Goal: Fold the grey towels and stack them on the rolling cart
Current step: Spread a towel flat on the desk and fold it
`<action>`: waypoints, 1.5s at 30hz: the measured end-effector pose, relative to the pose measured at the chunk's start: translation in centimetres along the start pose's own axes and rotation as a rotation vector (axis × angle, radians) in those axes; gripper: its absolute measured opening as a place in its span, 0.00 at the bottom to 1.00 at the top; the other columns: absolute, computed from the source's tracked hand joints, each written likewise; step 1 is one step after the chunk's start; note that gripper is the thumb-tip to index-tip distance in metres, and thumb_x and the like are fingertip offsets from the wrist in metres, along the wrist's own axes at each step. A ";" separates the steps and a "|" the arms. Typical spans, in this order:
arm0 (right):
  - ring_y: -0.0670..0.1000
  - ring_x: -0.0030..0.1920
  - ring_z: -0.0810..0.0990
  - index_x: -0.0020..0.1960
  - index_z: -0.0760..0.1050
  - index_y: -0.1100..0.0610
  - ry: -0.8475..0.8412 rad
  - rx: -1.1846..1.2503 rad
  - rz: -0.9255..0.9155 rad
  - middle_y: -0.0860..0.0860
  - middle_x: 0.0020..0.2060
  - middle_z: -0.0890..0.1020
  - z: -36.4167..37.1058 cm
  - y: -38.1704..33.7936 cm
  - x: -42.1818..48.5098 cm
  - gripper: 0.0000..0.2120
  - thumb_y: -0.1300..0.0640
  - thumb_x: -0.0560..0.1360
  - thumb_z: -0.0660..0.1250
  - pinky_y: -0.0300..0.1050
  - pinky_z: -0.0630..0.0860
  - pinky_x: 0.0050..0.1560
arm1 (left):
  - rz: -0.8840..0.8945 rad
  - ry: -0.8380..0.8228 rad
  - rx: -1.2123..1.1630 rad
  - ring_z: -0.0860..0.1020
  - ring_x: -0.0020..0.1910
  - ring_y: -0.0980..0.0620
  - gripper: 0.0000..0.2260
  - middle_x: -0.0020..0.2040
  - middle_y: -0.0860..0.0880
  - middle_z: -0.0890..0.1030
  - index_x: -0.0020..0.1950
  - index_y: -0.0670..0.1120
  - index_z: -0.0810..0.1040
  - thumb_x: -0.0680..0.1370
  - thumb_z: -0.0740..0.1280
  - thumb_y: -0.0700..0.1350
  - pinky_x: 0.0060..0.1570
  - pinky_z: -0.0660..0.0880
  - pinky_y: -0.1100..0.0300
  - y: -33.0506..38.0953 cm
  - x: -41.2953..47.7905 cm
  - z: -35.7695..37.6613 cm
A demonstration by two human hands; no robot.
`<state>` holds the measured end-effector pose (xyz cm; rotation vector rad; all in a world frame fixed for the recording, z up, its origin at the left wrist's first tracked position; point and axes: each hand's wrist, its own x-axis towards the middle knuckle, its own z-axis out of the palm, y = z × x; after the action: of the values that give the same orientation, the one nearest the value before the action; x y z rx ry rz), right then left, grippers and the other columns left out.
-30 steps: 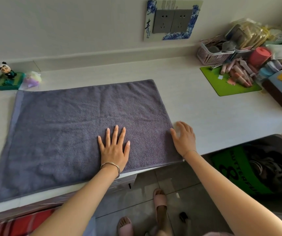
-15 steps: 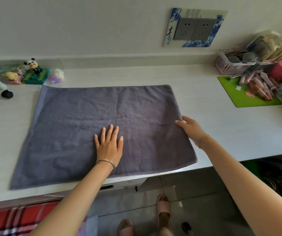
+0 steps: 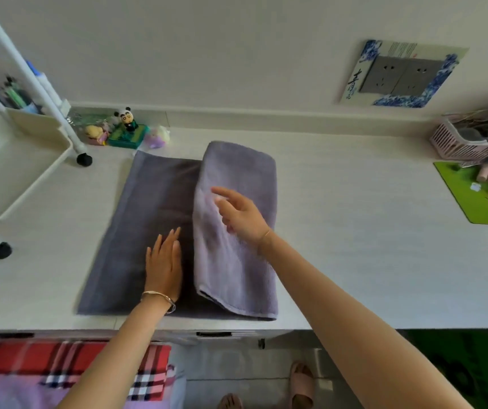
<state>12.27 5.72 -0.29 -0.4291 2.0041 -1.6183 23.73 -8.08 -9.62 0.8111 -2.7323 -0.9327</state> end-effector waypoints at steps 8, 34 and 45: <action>0.51 0.77 0.49 0.76 0.52 0.45 0.050 -1.095 -0.142 0.47 0.77 0.54 -1.0 10.0 0.1 0.30 0.38 0.76 0.38 0.46 0.39 0.74 | 0.059 -0.218 0.247 0.39 0.76 0.54 0.36 0.77 0.57 0.46 0.76 0.59 0.48 0.68 0.26 0.61 0.73 0.34 0.50 -1.3 -0.4 -0.9; 0.45 0.32 0.71 0.35 0.71 0.51 0.343 -0.460 0.264 0.45 0.29 0.74 -10.3 8.4 -4.7 0.15 0.42 0.71 0.69 0.45 0.73 0.40 | -0.304 -0.787 -0.645 0.72 0.64 0.36 0.23 0.69 0.38 0.69 0.73 0.40 0.62 0.83 0.49 0.52 0.57 0.72 0.50 19.1 7.7 5.8; 0.51 0.35 0.74 0.39 0.69 0.53 0.335 -0.622 0.242 0.49 0.33 0.75 -9.5 8.2 -5.5 0.06 0.56 0.70 0.67 0.43 0.65 0.37 | -0.183 -0.652 -0.649 0.77 0.35 0.52 0.17 0.40 0.46 0.77 0.67 0.40 0.70 0.78 0.65 0.39 0.39 0.79 0.57 20.9 8.2 9.0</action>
<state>11.85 18.31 -5.79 -0.1207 2.6879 -0.9412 4.85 6.11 -4.58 0.7079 -2.5080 -2.2958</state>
